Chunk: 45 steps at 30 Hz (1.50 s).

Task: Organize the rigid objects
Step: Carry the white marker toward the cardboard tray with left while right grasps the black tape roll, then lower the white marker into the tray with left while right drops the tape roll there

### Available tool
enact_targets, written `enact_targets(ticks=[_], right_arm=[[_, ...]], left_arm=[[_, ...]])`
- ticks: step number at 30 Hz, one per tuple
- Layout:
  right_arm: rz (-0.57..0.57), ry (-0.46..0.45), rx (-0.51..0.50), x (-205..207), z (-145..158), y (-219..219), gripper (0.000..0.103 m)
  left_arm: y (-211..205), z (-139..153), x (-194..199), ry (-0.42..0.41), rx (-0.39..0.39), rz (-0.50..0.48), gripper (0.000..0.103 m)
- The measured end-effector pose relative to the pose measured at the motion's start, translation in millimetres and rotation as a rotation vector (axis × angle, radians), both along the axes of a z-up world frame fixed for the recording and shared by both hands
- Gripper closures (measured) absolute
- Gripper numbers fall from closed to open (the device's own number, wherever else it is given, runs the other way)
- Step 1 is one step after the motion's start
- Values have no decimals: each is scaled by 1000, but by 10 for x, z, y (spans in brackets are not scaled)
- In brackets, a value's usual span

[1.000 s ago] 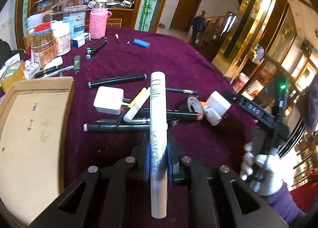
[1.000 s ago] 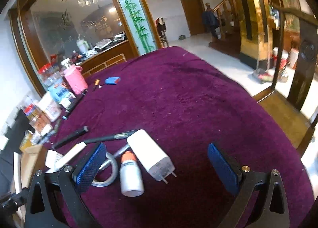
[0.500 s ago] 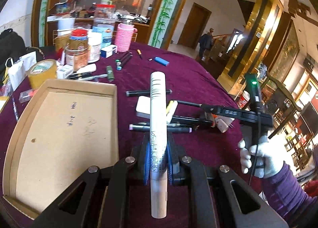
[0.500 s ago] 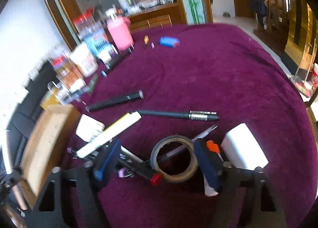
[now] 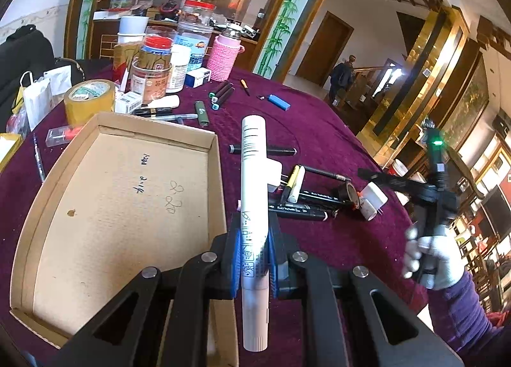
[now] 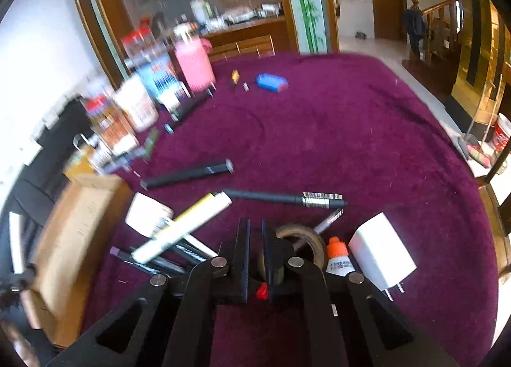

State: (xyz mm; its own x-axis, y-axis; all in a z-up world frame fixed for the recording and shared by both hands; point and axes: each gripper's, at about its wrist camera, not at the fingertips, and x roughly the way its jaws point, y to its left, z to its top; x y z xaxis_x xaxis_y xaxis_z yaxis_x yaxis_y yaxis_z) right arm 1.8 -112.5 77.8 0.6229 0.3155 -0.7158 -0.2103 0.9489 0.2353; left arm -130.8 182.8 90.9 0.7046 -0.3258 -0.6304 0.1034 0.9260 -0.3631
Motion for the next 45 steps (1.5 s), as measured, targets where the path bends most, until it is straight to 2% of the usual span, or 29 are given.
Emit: enact_targets(ticks=[3, 5, 8, 11, 13, 16, 17, 19, 20, 21, 22, 23, 24, 27, 30, 33, 36, 40, 45], right_arm=[[42, -47, 16, -97, 252, 96, 94], [76, -26, -7, -85, 295, 204, 94], [39, 45, -78, 53, 84, 256, 90], [-18, 141, -70, 204, -240, 130, 90], [-42, 164, -72, 251, -365, 85, 89], [-42, 161, -91, 276, -444, 93, 76], [-37, 162, -93, 273, -450, 100, 63], [-27, 162, -88, 285, -484, 126, 53], [-26, 154, -102, 279, -505, 148, 53], [-24, 150, -115, 272, -526, 157, 58], [-21, 152, -123, 265, -560, 171, 68], [-20, 145, -126, 253, -570, 180, 89], [-17, 138, -128, 242, -561, 178, 91], [-23, 97, -86, 164, -423, 120, 93], [-9, 33, -33, 59, -131, 111, 93], [63, -17, 20, -33, 187, 290, 92], [184, -32, 64, -111, 408, 666, 92], [350, 18, 99, -125, 419, 1396, 92], [442, 81, 91, 13, 229, 2083, 91]], left_arm=[[95, 10, 29, 10, -7, 22, 89], [140, 3, 27, 18, -10, 39, 89], [180, -22, -28, 22, -19, 49, 89], [210, -50, -52, 28, -20, 52, 89], [229, -60, -47, 30, -20, 56, 89], [257, -87, -22, 35, -28, 59, 89], [257, -94, -14, 38, -30, 59, 89], [238, -119, -2, 44, -33, 53, 89], [231, -128, 4, 46, -32, 49, 89], [220, -140, 11, 49, -32, 46, 89], [207, -145, 13, 52, -32, 44, 89], [204, -149, 22, 54, -31, 43, 89], [207, -154, 29, 56, -30, 42, 89], [236, -159, 60, 62, -27, 47, 89], [285, -143, 153, 78, -25, 44, 89], [287, -128, 303, 98, 14, 39, 90], [312, -213, 581, 151, 56, 42, 90], [419, -454, 945, 250, 44, 46, 90], [563, -664, 1179, 317, 30, 82, 90]])
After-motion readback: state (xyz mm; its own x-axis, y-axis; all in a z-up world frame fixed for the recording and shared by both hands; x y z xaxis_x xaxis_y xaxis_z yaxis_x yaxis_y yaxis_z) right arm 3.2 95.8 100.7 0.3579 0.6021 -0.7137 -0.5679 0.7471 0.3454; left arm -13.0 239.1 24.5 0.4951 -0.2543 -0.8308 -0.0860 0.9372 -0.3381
